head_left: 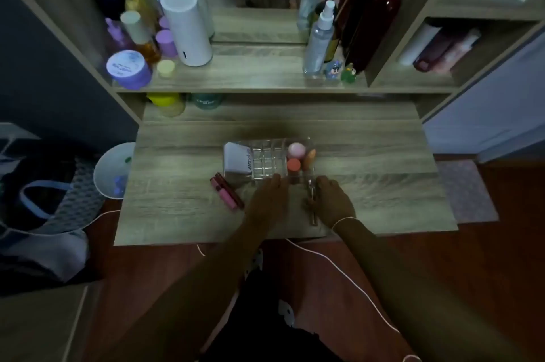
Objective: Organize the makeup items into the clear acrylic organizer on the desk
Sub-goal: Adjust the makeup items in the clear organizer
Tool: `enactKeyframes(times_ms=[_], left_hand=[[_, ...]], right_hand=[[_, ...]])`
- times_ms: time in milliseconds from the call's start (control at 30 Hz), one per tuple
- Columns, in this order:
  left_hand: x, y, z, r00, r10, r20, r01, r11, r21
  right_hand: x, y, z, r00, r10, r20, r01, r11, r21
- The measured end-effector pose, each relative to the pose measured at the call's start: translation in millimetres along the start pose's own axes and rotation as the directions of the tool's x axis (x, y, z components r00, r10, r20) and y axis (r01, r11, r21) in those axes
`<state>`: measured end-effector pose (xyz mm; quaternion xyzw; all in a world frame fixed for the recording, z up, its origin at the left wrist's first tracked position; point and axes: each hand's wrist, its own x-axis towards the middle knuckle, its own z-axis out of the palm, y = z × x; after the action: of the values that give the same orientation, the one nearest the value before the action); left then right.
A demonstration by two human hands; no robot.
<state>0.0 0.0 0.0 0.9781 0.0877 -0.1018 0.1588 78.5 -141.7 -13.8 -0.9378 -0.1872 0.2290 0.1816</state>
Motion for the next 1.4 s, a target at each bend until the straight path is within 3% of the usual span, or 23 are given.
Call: enactKeyframes(times_ms=[233,367,567,667,800,900,1033,1133,1400], left_hand=[[8,-3,9,0.989,0.093,-0.115,-0.075,0.986,0.152],[10,-5,6,0.987,0.113,-0.115,-0.091,0.979,0.181],[17,-14,-8,0.985,0.09,-0.146,-0.117,0.975,-0.189],[12,-29,-31,0.952,0.052,-0.3,-0.171,0.907,-0.385],[17,-56,-69,0.907,-0.051,-0.419,-0.187,0.841,-0.508],[28,-72,-87,0.894,-0.11,-0.434,-0.163,0.823,-0.544],[39,-83,-98,0.875,-0.097,-0.474,-0.216,0.799,-0.561],[46,-88,-96,0.883,-0.058,-0.466,-0.227,0.817,-0.53],[53,-95,-79,0.931,-0.026,-0.364,-0.176,0.842,-0.511]], right_hand=[[3,-10,2,0.998,0.056,-0.035,-0.053,0.996,0.077],[3,-8,0,0.999,0.05,-0.018,-0.048,0.995,0.091],[-2,-13,-9,0.997,-0.046,-0.063,0.054,0.99,0.128],[-4,-31,-15,0.991,-0.11,-0.07,0.12,0.979,0.167],[5,-64,-20,0.987,-0.147,-0.068,0.159,0.961,0.228],[17,-92,-28,0.972,-0.183,-0.147,0.221,0.928,0.301],[39,-115,-39,0.949,-0.159,-0.272,0.263,0.876,0.404],[53,-123,-43,0.932,-0.135,-0.336,0.267,0.882,0.387],[72,-120,-28,0.928,-0.226,-0.295,0.31,0.907,0.283]])
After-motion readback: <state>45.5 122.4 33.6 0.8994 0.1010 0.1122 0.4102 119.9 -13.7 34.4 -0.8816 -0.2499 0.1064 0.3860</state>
